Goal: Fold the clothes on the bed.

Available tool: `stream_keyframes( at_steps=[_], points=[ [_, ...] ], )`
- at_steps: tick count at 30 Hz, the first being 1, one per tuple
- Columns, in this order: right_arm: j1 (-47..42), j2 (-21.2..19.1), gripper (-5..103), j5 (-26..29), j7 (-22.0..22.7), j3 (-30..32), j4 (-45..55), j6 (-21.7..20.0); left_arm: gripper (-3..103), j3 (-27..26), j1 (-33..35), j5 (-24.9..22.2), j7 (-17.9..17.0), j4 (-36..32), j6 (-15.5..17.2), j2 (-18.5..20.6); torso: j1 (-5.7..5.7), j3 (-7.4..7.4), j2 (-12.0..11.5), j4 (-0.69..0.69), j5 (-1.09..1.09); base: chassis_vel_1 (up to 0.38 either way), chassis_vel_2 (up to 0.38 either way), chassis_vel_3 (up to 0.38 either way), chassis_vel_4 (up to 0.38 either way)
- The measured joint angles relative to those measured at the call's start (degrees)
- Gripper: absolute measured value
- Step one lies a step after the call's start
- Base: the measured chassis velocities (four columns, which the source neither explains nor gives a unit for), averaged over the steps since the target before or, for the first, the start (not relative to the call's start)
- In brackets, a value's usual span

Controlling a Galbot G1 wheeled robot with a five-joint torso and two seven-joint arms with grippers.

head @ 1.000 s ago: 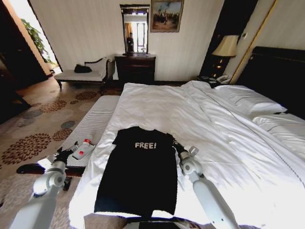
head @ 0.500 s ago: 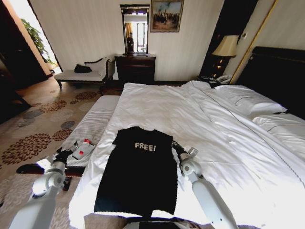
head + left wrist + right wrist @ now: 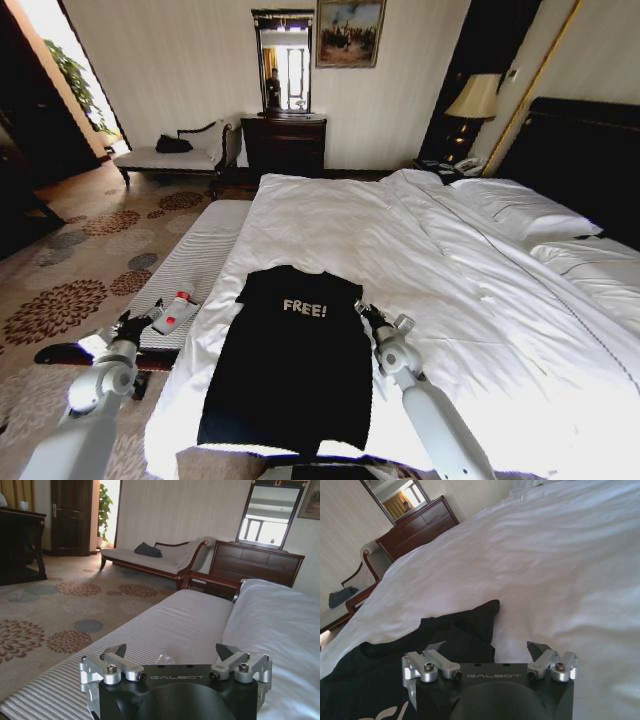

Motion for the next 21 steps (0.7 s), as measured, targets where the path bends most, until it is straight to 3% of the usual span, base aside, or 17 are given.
stream_keyframes(
  at_steps=[4, 21],
  points=[
    [0.5, 0.0, 99, 0.2, 0.3, -0.3, -0.6, -0.3, 100, 0.0, 0.3, 0.0, 0.1, 0.3, -0.2, 0.1, 0.00, 0.00, 0.0, 0.00, -0.01, 0.000, 0.000, 0.000, 0.000],
    [2.6, 0.7, 100, 1.6, -1.2, -1.6, -1.2, 0.3, 100, 0.4, -0.6, 0.0, 0.2, 1.7, -0.3, 0.4, 0.00, 0.00, 0.0, 0.00, 0.00, 0.000, 0.000, 0.000, 0.000]
  ],
)
